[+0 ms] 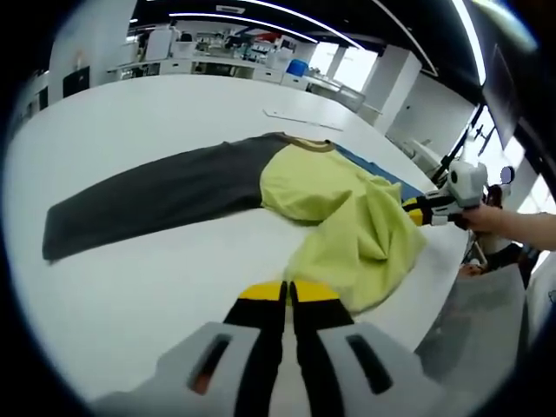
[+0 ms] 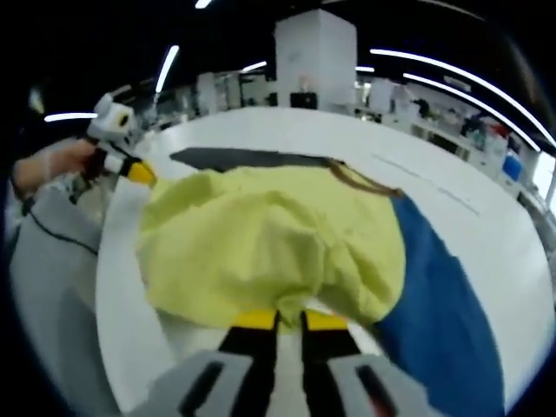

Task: Fold the garment on the visible template until the final outline fits inside the template.

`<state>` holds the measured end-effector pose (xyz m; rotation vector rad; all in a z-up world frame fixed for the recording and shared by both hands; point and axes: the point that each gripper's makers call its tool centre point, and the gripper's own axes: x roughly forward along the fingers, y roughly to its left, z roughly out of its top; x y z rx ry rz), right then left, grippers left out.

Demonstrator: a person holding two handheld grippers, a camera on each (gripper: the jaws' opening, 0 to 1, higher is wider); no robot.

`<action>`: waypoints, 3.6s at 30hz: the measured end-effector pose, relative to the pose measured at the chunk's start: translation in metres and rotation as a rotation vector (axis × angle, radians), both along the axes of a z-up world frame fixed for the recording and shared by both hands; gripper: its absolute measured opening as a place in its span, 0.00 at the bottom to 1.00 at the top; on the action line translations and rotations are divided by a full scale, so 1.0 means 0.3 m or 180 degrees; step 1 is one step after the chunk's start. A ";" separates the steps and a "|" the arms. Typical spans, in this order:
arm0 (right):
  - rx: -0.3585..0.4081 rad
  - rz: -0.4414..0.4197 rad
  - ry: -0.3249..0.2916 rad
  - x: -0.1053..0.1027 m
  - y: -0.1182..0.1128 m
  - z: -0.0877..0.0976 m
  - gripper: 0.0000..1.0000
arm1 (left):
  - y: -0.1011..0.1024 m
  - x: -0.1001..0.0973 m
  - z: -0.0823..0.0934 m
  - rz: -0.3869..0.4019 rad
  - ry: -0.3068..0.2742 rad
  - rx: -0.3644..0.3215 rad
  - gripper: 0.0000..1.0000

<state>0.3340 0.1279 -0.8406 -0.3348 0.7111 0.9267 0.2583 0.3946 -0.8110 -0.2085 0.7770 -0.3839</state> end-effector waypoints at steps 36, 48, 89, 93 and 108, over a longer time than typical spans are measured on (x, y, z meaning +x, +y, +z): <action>0.0857 -0.1141 0.0743 -0.183 -0.329 0.159 0.00 | -0.025 -0.047 0.081 -0.0092 -0.0029 -0.0064 0.00; 0.0893 -0.1330 0.0878 -0.320 -0.407 0.160 0.00 | -0.055 -0.167 0.041 -0.0286 0.0314 0.0084 0.00; 0.0487 -0.1350 0.1507 -0.527 -0.406 -0.020 0.00 | -0.043 -0.398 -0.107 -0.0623 0.1278 0.0766 0.00; 0.0469 -0.1348 0.1514 -0.529 -0.403 -0.021 0.00 | -0.040 -0.400 -0.115 -0.0625 0.1300 0.0782 0.00; 0.0402 -0.1237 0.1474 -0.527 -0.402 -0.026 0.00 | -0.033 -0.408 -0.129 -0.0666 0.1271 0.0754 0.01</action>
